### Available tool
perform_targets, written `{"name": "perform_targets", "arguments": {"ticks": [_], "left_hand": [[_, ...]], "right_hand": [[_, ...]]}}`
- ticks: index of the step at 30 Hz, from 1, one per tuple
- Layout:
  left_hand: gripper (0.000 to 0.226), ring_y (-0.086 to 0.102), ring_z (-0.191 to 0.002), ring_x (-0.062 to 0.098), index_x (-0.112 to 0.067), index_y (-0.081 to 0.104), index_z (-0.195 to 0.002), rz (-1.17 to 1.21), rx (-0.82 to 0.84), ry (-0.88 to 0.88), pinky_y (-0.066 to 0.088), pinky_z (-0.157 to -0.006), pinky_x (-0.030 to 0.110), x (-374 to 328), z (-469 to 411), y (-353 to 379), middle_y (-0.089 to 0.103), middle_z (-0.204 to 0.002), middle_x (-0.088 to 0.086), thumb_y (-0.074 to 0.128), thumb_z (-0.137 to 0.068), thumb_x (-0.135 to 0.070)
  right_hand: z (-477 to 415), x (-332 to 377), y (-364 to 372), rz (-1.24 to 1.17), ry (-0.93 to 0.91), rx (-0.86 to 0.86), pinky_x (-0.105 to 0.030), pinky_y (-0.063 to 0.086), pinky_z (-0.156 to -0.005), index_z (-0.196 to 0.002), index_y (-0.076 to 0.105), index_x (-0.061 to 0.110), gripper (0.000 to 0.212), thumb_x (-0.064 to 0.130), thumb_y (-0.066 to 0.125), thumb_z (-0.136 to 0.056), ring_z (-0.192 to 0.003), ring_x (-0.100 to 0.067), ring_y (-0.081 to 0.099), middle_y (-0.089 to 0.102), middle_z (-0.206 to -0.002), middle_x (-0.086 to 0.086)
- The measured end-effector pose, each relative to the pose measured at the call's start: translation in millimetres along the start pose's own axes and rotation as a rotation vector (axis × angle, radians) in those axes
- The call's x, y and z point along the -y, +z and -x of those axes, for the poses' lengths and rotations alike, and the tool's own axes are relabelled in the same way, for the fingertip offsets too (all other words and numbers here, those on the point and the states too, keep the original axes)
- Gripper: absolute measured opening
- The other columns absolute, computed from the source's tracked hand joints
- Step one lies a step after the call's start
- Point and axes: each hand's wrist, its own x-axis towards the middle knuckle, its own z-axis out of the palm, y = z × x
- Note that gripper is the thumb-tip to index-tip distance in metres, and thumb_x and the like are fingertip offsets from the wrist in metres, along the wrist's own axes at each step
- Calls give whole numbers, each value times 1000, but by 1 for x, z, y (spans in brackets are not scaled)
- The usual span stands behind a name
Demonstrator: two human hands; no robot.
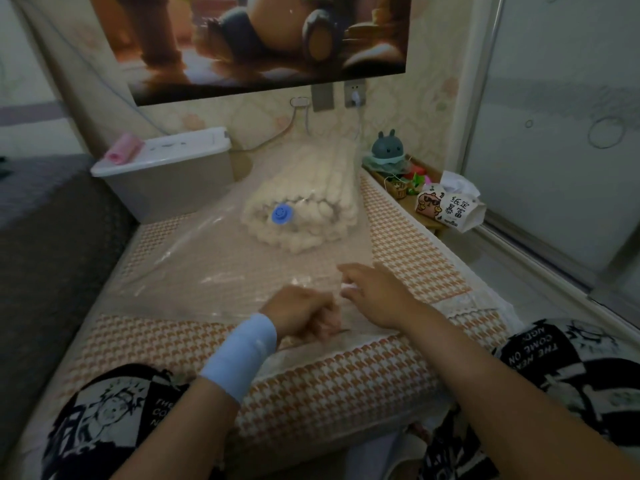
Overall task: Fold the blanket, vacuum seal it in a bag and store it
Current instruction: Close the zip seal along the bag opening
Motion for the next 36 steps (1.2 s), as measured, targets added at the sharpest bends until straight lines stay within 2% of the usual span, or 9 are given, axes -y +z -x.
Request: {"name": "perform_targets", "arguments": {"ticks": [6, 9, 13, 19, 22, 26, 29, 33, 36], "left_hand": [[29, 53, -115, 19, -26, 64, -119, -580, -476, 344, 43, -96, 29, -9, -76, -46, 57, -130, 0, 61, -91, -26], [86, 1, -147, 27, -41, 21, -148, -1001, -448, 222, 16, -116, 55, 9, -104, -57, 3, -161, -1, 65, -77, -61], [134, -34, -140, 26, -48, -27, -141, -1048, -319, 19, -2, -106, 74, 30, -125, -70, -43, -148, -10, 64, -50, -85], [135, -17, -146, 32, -41, -23, -145, -1035, -54, -109, 9, -116, 60, 22, -136, -80, -30, -156, -2, 59, -50, -90], [105, 9, -148, 27, -35, 7, -153, -1008, 5, -102, 15, -118, 49, -15, -130, -98, 3, -162, 2, 45, -70, -86], [46, 61, -102, 26, -22, 66, -114, -1036, -369, 101, 48, -91, 37, -58, -148, -133, 65, -117, 6, 42, -94, -55], [35, 52, -117, 28, -31, 58, -124, -914, -586, 305, 45, -96, 40, -70, -186, -156, 54, -133, 5, 53, -92, -46], [104, -12, -147, 25, -51, -2, -148, -1015, -452, 126, 9, -111, 64, -58, -230, -171, -17, -159, -9, 50, -65, -87], [124, -14, -147, 27, -51, -12, -145, -898, -373, 100, 12, -111, 66, -38, -251, -168, -23, -158, -6, 42, -45, -99]], "right_hand": [[-22, -3, -14, 306, 203, 344, -39, 41, -91, -112, 59, 21, 22, 34, 46, -99, -108, -25, 56, 61, -120, -5], [-39, 3, -26, 332, 209, 101, -32, 39, -70, -111, 59, 17, 25, 32, 44, -98, -93, -24, 59, 63, -110, -4], [-74, 4, -27, 291, 194, -280, -38, 41, -75, -109, 53, 11, 24, 28, 37, -102, -100, -30, 56, 57, -113, -10], [-121, 6, -31, 102, 243, 37, -61, 4, -116, -149, 31, 11, 45, 27, 28, -108, -152, -25, -5, 2, -165, -5], [-145, 1, -30, 90, 218, -13, -52, 6, -119, -142, 41, 10, 40, 24, 30, -107, -151, -27, -2, 13, -162, -11], [-186, -13, -21, -36, 400, -296, -61, 26, -109, -118, 51, 21, 23, 32, 40, -102, -144, -30, 14, 20, -156, -7], [-210, -29, -15, -193, 455, -338, -55, 36, -105, -99, 52, 23, 11, 33, 47, -99, -135, -34, 28, 31, -149, -10], [-235, -45, 4, -282, 411, -367, -38, 45, -92, -95, 60, 15, 19, 31, 51, -96, -110, -30, 52, 51, -128, -12], [-248, -55, 8, -295, 335, -344, -34, 39, -87, -91, 55, 9, 18, 25, 51, -98, -107, -30, 50, 46, -124, -11]]}}
